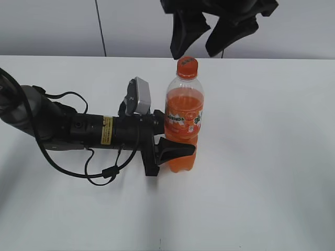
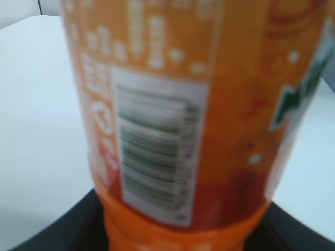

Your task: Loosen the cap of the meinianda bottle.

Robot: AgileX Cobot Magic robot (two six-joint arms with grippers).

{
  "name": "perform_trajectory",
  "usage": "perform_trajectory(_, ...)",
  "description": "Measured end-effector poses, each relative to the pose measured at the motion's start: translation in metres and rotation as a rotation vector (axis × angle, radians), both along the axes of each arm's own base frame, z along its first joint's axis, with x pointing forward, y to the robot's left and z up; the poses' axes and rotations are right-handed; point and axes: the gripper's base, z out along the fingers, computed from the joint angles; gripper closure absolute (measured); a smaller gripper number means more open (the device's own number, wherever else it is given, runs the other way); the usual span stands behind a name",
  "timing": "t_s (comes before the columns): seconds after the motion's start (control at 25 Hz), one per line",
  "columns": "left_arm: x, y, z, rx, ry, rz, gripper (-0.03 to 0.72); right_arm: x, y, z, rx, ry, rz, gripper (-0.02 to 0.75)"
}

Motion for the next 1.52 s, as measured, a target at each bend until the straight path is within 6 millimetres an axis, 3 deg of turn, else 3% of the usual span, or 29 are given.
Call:
perform_trajectory(0.32,0.0,0.0,0.0,0.0,0.001,0.0,0.296,0.008,0.005,-0.016,-0.026,0.029,-0.003,0.255)
perform_trajectory(0.68,0.0,0.0,0.0,0.0,0.001,0.0,0.296,0.01,0.007,-0.018,-0.022,0.013,0.009,0.37)
perform_trajectory(1.52,0.0,0.0,0.0,-0.001,0.002,0.001,0.297,0.013,0.007,-0.021,-0.042,-0.011,0.041,0.374)
